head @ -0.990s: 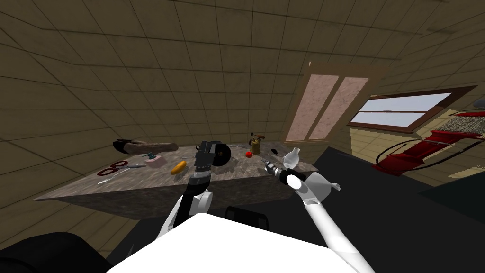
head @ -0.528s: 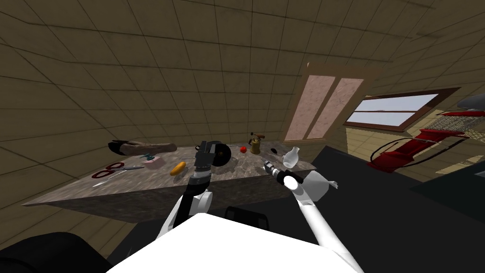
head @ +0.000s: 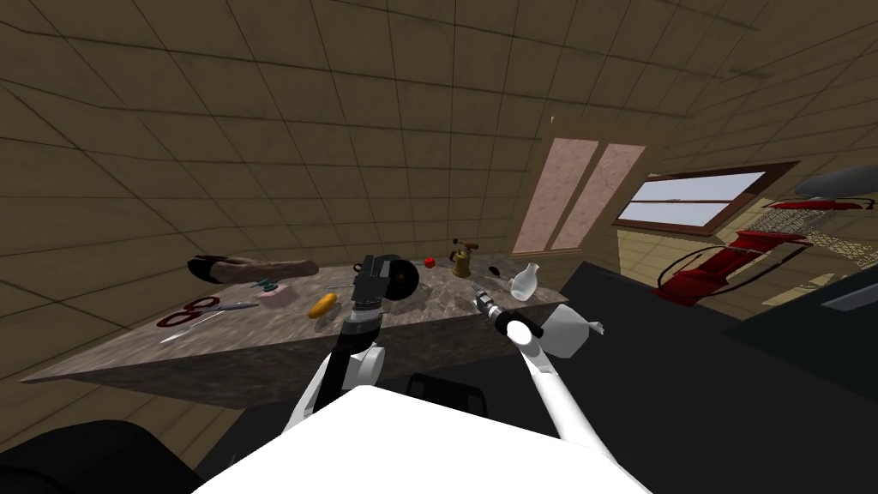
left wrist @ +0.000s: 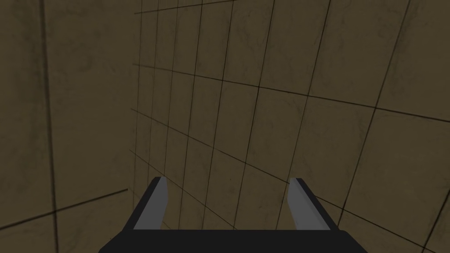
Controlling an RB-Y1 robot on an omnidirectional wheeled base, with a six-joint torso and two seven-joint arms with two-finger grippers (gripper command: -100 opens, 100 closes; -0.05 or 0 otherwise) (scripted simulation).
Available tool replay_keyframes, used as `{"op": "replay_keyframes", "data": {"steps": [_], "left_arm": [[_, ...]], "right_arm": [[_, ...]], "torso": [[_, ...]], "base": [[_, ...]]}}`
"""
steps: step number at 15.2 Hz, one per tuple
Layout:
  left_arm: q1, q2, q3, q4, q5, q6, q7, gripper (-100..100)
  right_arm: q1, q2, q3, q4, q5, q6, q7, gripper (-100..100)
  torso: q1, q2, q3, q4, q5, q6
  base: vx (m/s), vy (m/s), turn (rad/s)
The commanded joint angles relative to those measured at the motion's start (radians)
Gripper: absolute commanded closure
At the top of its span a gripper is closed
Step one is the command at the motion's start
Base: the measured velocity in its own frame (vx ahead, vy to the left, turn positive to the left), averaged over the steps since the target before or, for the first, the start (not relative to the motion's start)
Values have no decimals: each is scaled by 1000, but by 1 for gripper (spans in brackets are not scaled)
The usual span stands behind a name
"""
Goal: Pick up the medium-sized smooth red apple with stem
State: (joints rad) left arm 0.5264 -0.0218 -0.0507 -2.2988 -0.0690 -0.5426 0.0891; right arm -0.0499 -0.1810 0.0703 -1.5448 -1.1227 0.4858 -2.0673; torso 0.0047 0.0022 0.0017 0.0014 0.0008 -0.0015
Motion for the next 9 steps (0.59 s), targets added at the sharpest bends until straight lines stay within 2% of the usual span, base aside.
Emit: {"op": "replay_keyframes", "data": {"steps": [1, 5, 6, 8, 9], "left_arm": [[0, 0, 0, 0, 0, 0, 0, 0], [0, 0, 0, 0, 0, 0, 0, 0], [0, 0, 0, 0, 0, 0, 0, 0], [0, 0, 0, 0, 0, 0, 0, 0], [0, 0, 0, 0, 0, 0, 0, 0]], "right_arm": [[4, 23, -3, 8, -4, -28, 11, -100], [12, 74, -10, 31, -13, -85, 32, -100], [9, 59, -8, 25, -13, -68, 27, -100], [-4, 70, -34, 59, -8, -98, 27, -100], [1, 66, -22, 46, -10, -85, 28, -100]], "torso": [[0, 0, 0, 0, 0, 0], [0, 0, 0, 0, 0, 0], [0, 0, 0, 0, 0, 0], [-1, -2, -1, 0, 0, -1], [-2, -3, -2, 0, 0, -1]], "base": [[-27, 28, -35], [-29, 26, -34], [-18, 18, -14], [21, -1, 268], [26, -16, 147]]}}
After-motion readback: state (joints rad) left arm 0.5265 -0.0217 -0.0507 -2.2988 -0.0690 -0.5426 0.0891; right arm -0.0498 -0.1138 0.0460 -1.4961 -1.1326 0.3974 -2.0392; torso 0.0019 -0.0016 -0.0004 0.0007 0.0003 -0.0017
